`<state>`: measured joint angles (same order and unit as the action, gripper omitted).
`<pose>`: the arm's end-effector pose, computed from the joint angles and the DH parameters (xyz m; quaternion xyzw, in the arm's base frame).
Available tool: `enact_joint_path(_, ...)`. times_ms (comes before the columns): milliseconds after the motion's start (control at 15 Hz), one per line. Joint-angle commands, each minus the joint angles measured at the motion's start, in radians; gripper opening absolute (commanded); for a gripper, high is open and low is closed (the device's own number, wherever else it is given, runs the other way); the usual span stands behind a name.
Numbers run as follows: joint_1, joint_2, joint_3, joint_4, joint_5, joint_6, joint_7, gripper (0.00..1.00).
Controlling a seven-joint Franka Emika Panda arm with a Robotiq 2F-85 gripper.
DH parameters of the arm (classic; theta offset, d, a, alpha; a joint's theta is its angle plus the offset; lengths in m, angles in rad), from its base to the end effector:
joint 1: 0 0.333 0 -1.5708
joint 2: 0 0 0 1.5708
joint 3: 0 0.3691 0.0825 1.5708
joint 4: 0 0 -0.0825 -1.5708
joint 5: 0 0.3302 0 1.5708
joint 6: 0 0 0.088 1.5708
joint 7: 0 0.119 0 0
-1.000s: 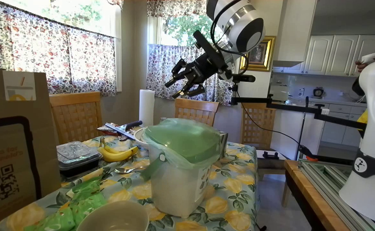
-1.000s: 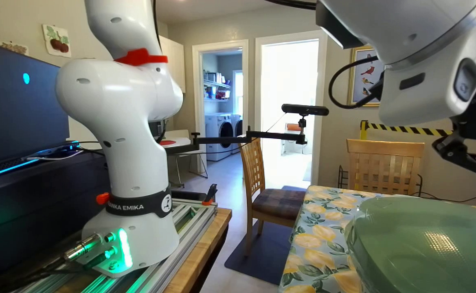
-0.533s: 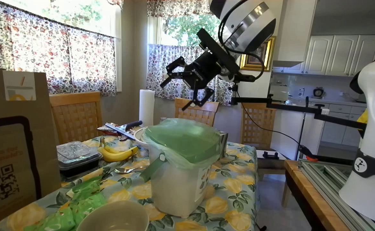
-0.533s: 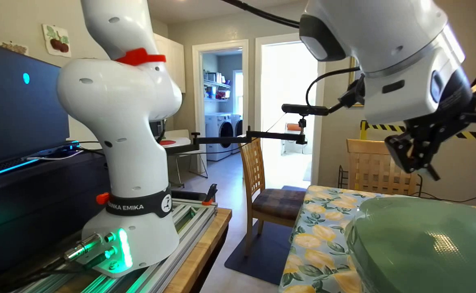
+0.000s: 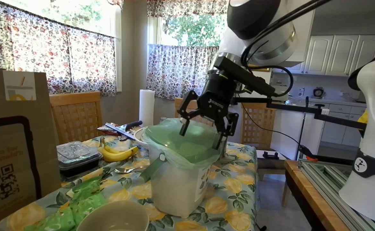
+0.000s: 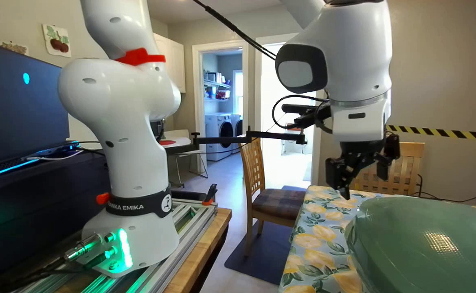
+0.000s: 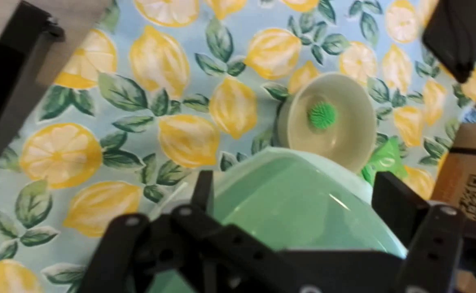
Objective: Turn the bin around then open it.
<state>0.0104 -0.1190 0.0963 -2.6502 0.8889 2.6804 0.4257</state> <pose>0.3917 0.0220 0.3759 -0.8313 0.5082 -0.0104 0.2249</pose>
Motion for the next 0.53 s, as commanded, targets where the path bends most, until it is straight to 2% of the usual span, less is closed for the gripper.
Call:
enact_joint_path(0, -0.003, -0.032, 0.014, -0.041, -0.276, -0.106, 0.141, 1.0)
enact_joint_path(467, -0.01, -0.021, 0.025, 0.015, -0.835, -0.387, 0.36, 1.0)
